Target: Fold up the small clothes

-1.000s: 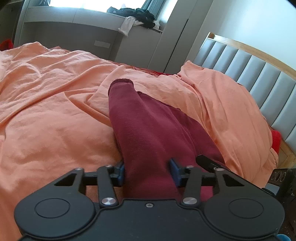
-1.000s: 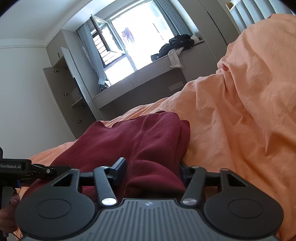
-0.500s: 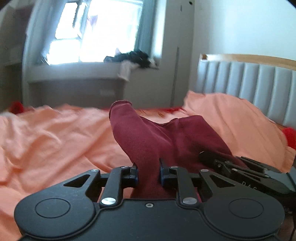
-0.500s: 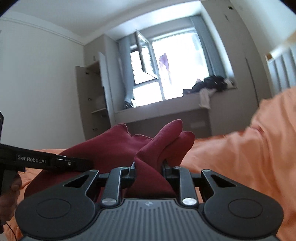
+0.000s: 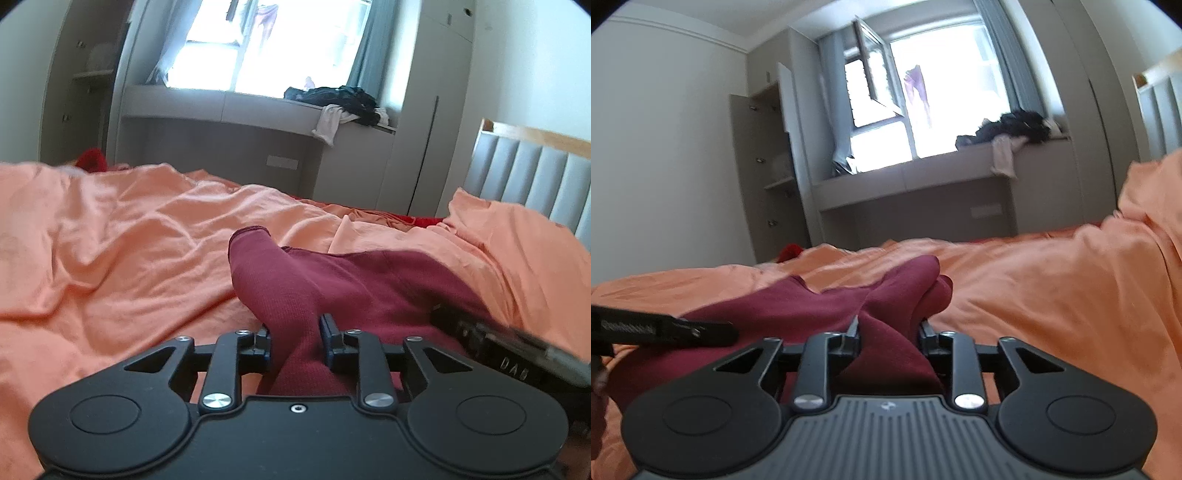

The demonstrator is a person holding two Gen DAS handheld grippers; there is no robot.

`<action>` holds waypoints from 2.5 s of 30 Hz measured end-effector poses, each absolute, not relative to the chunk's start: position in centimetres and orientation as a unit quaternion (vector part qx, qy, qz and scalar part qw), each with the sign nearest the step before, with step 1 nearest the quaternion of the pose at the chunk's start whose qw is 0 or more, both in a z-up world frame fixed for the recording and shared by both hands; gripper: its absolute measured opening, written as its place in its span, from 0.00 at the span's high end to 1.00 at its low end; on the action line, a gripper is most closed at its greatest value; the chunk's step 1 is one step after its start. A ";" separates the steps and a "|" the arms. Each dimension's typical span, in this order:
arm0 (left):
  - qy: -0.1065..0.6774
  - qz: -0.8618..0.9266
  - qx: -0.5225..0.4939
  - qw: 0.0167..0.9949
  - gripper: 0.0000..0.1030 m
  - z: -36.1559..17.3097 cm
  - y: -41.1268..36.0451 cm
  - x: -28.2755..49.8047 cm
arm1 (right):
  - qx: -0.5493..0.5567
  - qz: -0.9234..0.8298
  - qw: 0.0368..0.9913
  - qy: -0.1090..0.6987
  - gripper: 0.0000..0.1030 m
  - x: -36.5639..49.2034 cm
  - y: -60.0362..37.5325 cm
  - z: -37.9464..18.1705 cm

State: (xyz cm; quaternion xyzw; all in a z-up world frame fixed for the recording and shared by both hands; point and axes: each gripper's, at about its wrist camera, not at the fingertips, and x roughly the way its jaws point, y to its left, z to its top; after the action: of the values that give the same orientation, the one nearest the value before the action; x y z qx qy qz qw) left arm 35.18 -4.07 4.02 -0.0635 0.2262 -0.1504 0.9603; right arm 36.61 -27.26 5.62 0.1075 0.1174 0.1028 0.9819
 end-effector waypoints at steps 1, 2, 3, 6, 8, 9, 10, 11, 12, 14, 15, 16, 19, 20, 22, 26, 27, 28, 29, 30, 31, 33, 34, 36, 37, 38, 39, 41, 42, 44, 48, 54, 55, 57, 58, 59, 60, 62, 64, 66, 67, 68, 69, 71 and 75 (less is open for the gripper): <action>0.227 -0.148 -0.062 0.960 0.69 3.9 -4.1 35.1 | 0.108 0.102 0.982 0.120 0.64 36.6 -27.4 5.5; 0.228 -0.143 -0.056 0.961 0.67 3.9 -4.3 35.0 | 0.106 0.098 0.982 0.122 0.59 36.7 -27.3 5.4; 0.229 -0.137 -0.050 0.962 0.65 3.8 -4.5 35.2 | 0.103 0.093 0.982 0.125 0.57 36.7 -27.3 5.3; 0.233 -0.124 -0.044 0.964 0.58 3.7 -4.8 35.0 | 0.106 0.080 0.982 0.132 0.45 36.7 -27.4 5.0; 0.238 -0.119 -0.050 0.963 0.54 3.8 -4.6 34.8 | 0.109 0.077 0.982 0.135 0.41 36.8 -27.5 5.0; 0.240 -0.117 -0.053 0.962 0.50 3.8 -4.5 34.6 | 0.110 0.076 0.982 0.135 0.38 36.6 -27.6 4.9; 0.239 -0.114 -0.056 0.963 0.43 3.9 -4.3 34.4 | 0.109 0.073 0.982 0.135 0.36 36.4 -27.5 4.9; 0.238 -0.110 -0.058 0.963 0.39 4.0 -4.2 34.2 | 0.108 0.069 0.983 0.134 0.32 36.1 -27.7 5.0; 0.235 -0.108 -0.060 0.964 0.31 4.1 -4.1 33.9 | 0.105 0.064 0.984 0.131 0.28 35.9 -27.7 5.1; 0.227 -0.103 -0.062 0.967 0.25 4.3 -4.0 33.2 | 0.105 0.058 0.985 0.125 0.21 35.3 -27.8 5.5; 0.222 -0.101 -0.060 0.968 0.23 4.4 -4.0 32.9 | 0.104 0.056 0.986 0.121 0.17 34.9 -27.9 5.7; 0.218 -0.098 -0.057 0.969 0.19 4.5 -4.0 32.5 | 0.101 0.053 0.986 0.118 0.15 34.6 -27.9 5.9; 0.203 -0.085 -0.049 0.974 0.10 5.0 -4.2 31.3 | 0.097 0.046 0.989 0.100 0.09 33.1 -27.8 6.5; 0.198 -0.083 -0.048 0.976 0.09 5.3 -4.3 30.8 | 0.096 0.045 0.990 0.095 0.06 32.5 -27.9 6.8; 0.184 -0.081 -0.045 0.979 0.03 5.7 -4.2 29.7 | 0.094 0.040 0.992 0.077 0.00 31.0 -27.9 7.4; 0.164 -0.073 -0.052 0.982 0.01 6.3 -3.8 27.1 | 0.095 0.031 0.994 0.043 0.00 27.9 -27.7 8.4; 0.163 -0.073 -0.054 0.982 0.01 6.5 -3.7 26.6 | 0.095 0.031 0.994 0.037 0.00 27.2 -27.6 8.5; 0.163 -0.073 -0.058 0.982 0.01 6.7 -3.6 26.0 | 0.095 0.030 0.995 0.031 0.00 26.4 -27.4 8.7; 0.160 -0.074 -0.061 0.982 0.01 6.9 -3.5 25.4 | 0.093 0.030 0.995 0.025 0.00 25.7 -27.1 8.8; 0.155 -0.076 -0.063 0.983 0.01 7.1 -3.4 24.7 | 0.091 0.029 0.995 0.019 0.00 24.9 -26.9 8.9; 0.151 -0.076 -0.062 0.984 0.01 7.3 -3.3 23.9 | 0.090 0.028 0.995 0.013 0.00 24.1 -26.7 9.0; 0.145 -0.070 -0.056 0.985 0.01 7.4 -3.2 22.4 | 0.089 0.027 0.996 0.004 0.00 22.6 -26.5 9.2; 0.144 -0.064 -0.053 0.986 0.01 7.4 -3.3 21.6 | 0.089 0.027 0.996 -0.001 0.00 21.8 -26.5 9.3; 0.140 -0.056 -0.047 0.987 0.01 7.4 -3.4 19.9 | 0.091 0.028 0.995 -0.009 0.00 20.3 -26.4 9.5; 0.139 -0.052 -0.041 0.988 0.01 7.4 -3.5 19.0 | 0.093 0.028 0.995 -0.011 0.00 19.6 -26.5 9.6; 0.137 -0.048 -0.032 0.989 0.01 7.3 -3.6 18.0 | 0.094 0.027 0.995 -0.012 0.00 19.0 -26.5 9.7; 0.134 -0.041 -0.022 0.990 0.01 7.3 -3.8 17.0 | 0.094 0.027 0.995 -0.013 0.00 18.3 -26.6 9.8; 0.124 -0.028 -0.002 0.992 0.01 7.2 -4.0 15.2 | 0.090 0.031 0.995 -0.014 0.00 17.0 -26.7 9.9; 0.120 -0.021 0.007 0.992 0.01 7.1 -4.1 14.2 | 0.089 0.031 0.995 -0.014 0.00 16.4 -26.7 9.9; 0.115 -0.012 0.016 0.993 0.01 7.1 -4.1 12.6 | 0.090 0.026 0.996 -0.014 0.00 15.3 -26.8 10.0; 0.116 -0.007 0.000 0.993 0.00 6.8 -3.3 10.2 | 0.093 0.019 0.995 -0.004 0.00 13.4 -26.9 9.7; 0.140 -0.025 -0.036 0.989 0.00 5.4 -2.2 9.2 | 0.084 0.005 0.996 0.006 0.00 11.5 -27.0 8.8; 0.143 -0.029 -0.034 0.989 0.00 5.1 -2.2 9.2 | 0.083 0.004 0.997 0.009 0.00 11.4 -26.7 8.6; 0.144 -0.035 -0.026 0.989 0.00 4.5 -2.5 9.3 | 0.079 0.002 0.997 0.011 0.00 11.3 -26.6 8.3; 0.146 -0.037 -0.019 0.988 0.00 4.2 -2.7 9.4 | 0.076 0.001 0.997 0.012 0.00 11.2 -26.3 8.1; 0.147 -0.038 -0.014 0.988 0.00 3.9 -3.0 9.5 | 0.074 0.001 0.997 0.014 0.00 11.3 -26.4 8.0; 0.149 -0.039 -0.009 0.988 0.00 3.7 -3.2 9.7 | 0.074 0.001 0.997 0.017 0.00 11.5 -26.3 7.9; 0.155 -0.041 -0.002 0.987 0.00 3.3 -3.4 10.0 | 0.074 0.002 0.997 0.020 0.00 11.9 -26.1 7.5; 0.162 -0.039 0.003 0.986 0.00 2.9 -3.7 10.4 | 0.075 0.003 0.997 0.026 0.00 12.3 -26.1 7.2; 0.166 -0.037 0.007 0.985 0.00 2.7 -3.8 10.6 | 0.075 0.006 0.997 0.029 0.00 12.4 -26.1 6.8; 0.168 -0.035 0.008 0.985 0.00 2.6 -3.8 10.6 | 0.075 0.006 0.997 0.032 0.00 12.5 -26.0 6.7; 0.169 -0.034 0.007 0.985 0.00 2.5 -3.8 10.7 | 0.074 0.006 0.997 0.034 0.00 12.7 -26.0 6.6; 0.170 -0.034 0.005 0.985 0.00 2.4 -3.7 10.7 | 0.075 0.007 0.997 0.036 0.00 12.8 -26.0 6.4; 0.171 -0.033 0.000 0.985 0.00 2.4 -3.5 10.8 | 0.076 0.009 0.996 0.039 0.00 13.1 -25.9 6.3; 0.176 -0.032 -0.008 0.984 0.00 2.4 -3.4 11.1 | 0.073 0.011 0.997 0.038 0.00 13.3 -25.8 6.2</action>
State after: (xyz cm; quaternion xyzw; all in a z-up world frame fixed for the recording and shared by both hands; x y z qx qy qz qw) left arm 11.10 -3.43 2.39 -0.0083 0.1758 -0.0318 0.9839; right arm 13.28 -25.85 6.24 0.0734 0.0382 0.0106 0.9965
